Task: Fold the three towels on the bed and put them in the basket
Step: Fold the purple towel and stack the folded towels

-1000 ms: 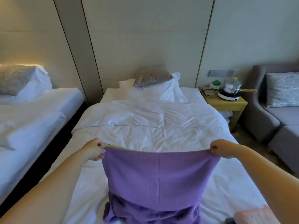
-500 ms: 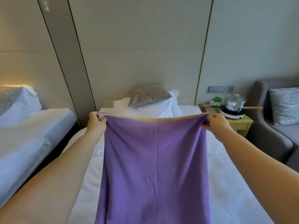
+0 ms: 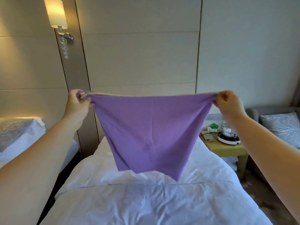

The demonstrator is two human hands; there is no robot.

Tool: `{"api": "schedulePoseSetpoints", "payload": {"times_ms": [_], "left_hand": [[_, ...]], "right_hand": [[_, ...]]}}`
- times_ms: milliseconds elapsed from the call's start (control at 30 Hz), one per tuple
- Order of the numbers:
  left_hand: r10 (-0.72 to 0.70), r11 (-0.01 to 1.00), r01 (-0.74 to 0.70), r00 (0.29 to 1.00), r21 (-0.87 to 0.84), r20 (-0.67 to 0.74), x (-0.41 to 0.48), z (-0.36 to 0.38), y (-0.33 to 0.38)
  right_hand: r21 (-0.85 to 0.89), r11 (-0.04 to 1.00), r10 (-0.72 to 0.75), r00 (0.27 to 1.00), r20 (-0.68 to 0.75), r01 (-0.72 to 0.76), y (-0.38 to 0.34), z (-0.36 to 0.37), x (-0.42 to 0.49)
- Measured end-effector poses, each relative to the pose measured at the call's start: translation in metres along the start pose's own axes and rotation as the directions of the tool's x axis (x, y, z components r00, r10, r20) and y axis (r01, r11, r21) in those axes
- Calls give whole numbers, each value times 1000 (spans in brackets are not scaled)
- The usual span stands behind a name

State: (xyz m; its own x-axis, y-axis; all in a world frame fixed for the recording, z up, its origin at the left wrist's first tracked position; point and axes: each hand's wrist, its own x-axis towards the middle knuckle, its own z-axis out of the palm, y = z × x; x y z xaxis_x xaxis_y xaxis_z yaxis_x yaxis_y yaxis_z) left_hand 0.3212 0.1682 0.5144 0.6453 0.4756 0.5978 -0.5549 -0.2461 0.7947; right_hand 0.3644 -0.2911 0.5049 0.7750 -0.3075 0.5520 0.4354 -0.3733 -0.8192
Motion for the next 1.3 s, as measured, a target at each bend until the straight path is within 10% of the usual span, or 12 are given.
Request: {"api": "schedulePoseSetpoints", "payload": {"times_ms": [233,567,967,1300], "left_hand": [[-260,933,196,947,302,190,-171,-109,-62],[-669,598,267,685,756,287,-471,-264,-153],[-829,461,247,463,853,314,-645,-354,-136],[-847,368,108,449,924,284,-733,-373,-116]], "right_hand": [[-433,901,174,943,285,-35,59,-57,-185],[-686,691,611,692,385,-228,164,-107,-490],[-763,597,716,593,369,-247,189,-182,-678],[-748,644,679,568,464,-159,208,-228,-755]]}}
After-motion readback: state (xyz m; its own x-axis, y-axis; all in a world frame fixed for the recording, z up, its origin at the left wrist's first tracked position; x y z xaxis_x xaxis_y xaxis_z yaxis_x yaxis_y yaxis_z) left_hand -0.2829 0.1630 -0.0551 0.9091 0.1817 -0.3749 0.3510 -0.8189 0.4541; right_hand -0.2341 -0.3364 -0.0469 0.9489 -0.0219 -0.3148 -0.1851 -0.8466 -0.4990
